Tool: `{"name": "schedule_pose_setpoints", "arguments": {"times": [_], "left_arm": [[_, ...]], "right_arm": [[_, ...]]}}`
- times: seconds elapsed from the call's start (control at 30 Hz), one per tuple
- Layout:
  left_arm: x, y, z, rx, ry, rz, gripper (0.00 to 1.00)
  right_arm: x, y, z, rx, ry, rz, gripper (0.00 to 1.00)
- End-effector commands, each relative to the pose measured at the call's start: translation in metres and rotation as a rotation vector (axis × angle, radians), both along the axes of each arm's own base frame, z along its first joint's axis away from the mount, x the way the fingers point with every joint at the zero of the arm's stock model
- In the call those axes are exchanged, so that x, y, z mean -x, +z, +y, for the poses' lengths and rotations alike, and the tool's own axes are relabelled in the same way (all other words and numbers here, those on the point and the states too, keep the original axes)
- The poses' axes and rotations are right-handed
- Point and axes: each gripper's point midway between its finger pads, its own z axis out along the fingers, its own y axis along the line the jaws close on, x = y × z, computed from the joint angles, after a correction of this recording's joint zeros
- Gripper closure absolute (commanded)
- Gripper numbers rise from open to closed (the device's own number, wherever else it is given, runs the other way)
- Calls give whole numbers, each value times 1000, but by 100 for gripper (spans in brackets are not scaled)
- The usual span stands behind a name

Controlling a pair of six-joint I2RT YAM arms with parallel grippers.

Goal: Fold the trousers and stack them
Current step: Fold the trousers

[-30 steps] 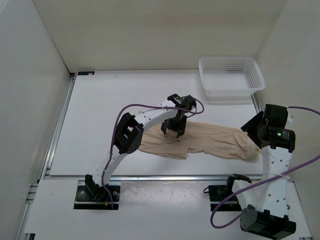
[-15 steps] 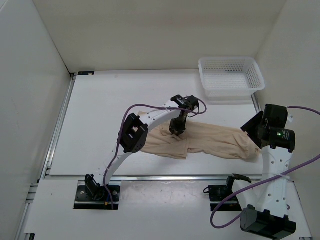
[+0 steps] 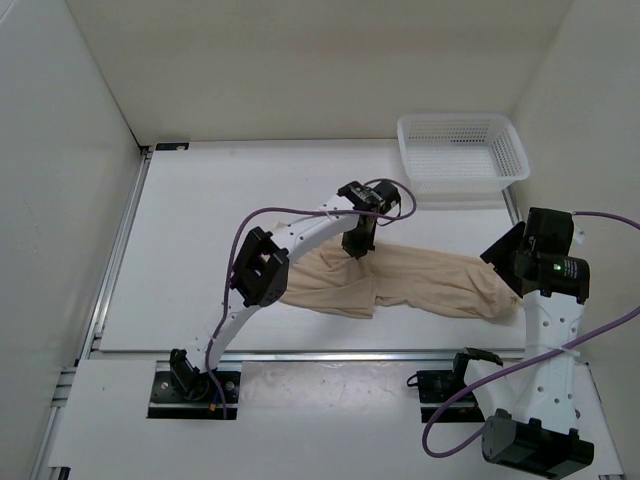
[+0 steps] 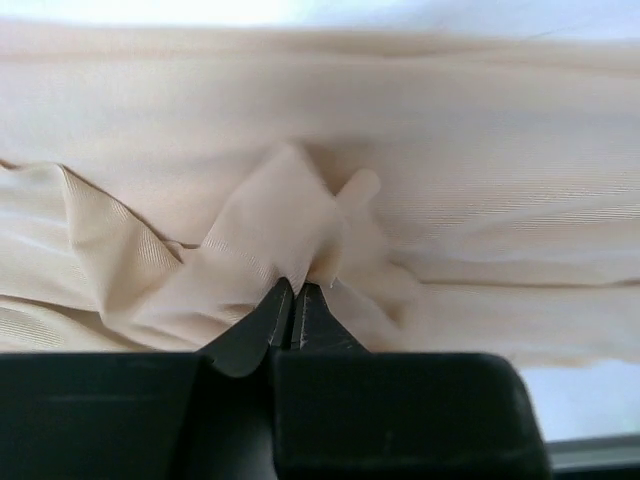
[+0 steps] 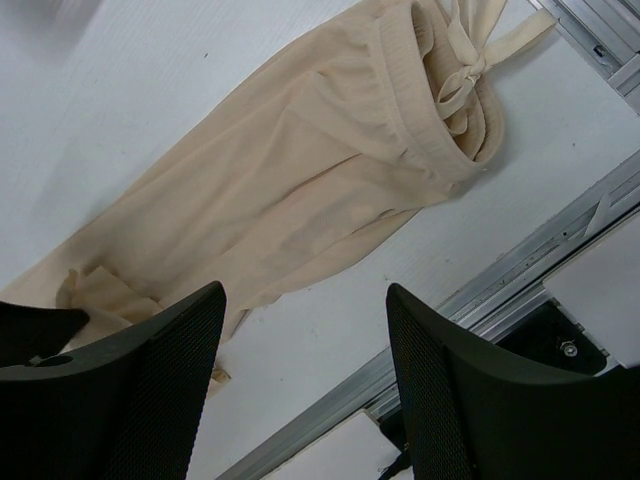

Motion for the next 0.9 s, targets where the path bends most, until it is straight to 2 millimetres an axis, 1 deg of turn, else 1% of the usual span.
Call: {"name": "schedule_pose_setpoints", "arguments": {"times": [0.0,0.03,0.07,0.1,0.13,0.17,0.2,0.23,0.27,0.3,0.37,0.43,0.47,0.5,0.63,0.67,0.7,0.73,0.77,0.83,0.87], "left_arm": [[-19,89,-29,208,-25,-166,90],[-23,90,-30,220,-19,-166,90],[-24,96,-36,251,-37,-165,90],[-27,89,-37,252,-33,-150,90],[-28,89,-42,269,-38,-148,90],[-25,89,-44,283,-46,-132,90],[-30,83,-43,280,-37,-131,90],[-32,80,-48,295,-42,-127,90],[-30,84,-51,313,-48,-123,90],[-32,74,-53,302,-56,-118,90],[-44,77,-49,312,-36,-131,90],[-45,74,-50,309,-36,-129,90],[-48,75,-52,320,-37,-138,90],[-51,83,-53,330,-33,-165,90],[-53,90,-55,349,-24,-177,90],[-55,94,-58,365,-25,-191,90],[-54,88,-60,364,-30,-173,90],[-53,91,-65,386,-39,-168,90],[-53,83,-67,385,-43,-152,90],[-51,79,-78,425,-64,-127,90],[-48,66,-81,421,-71,-95,63]], "right_arm": [[-4,5,-1,20,21,-15,29],[-4,5,-1,20,21,-15,29],[-4,5,-1,20,21,-15,29],[-4,5,-1,20,21,-15,29],[-4,5,-1,20,21,-15,29],[-4,5,-1,20,21,-15,29],[-4,5,-3,28,15,-13,29],[-4,5,-3,28,15,-13,29],[-4,5,-3,28,15,-13,29],[-4,5,-3,28,15,-13,29],[-4,5,-3,28,15,-13,29],[-4,5,-3,28,15,-13,29],[-4,5,-3,28,15,-13,29],[-4,5,-5,35,9,-11,29],[-2,3,-4,34,9,-2,29],[-2,3,-4,34,9,-2,29],[-2,3,-4,34,9,-2,29],[-3,7,-5,36,9,-13,29],[-3,7,-5,36,9,-13,29],[-3,7,-5,36,9,-13,29],[-3,7,-5,36,9,-13,29]]}}
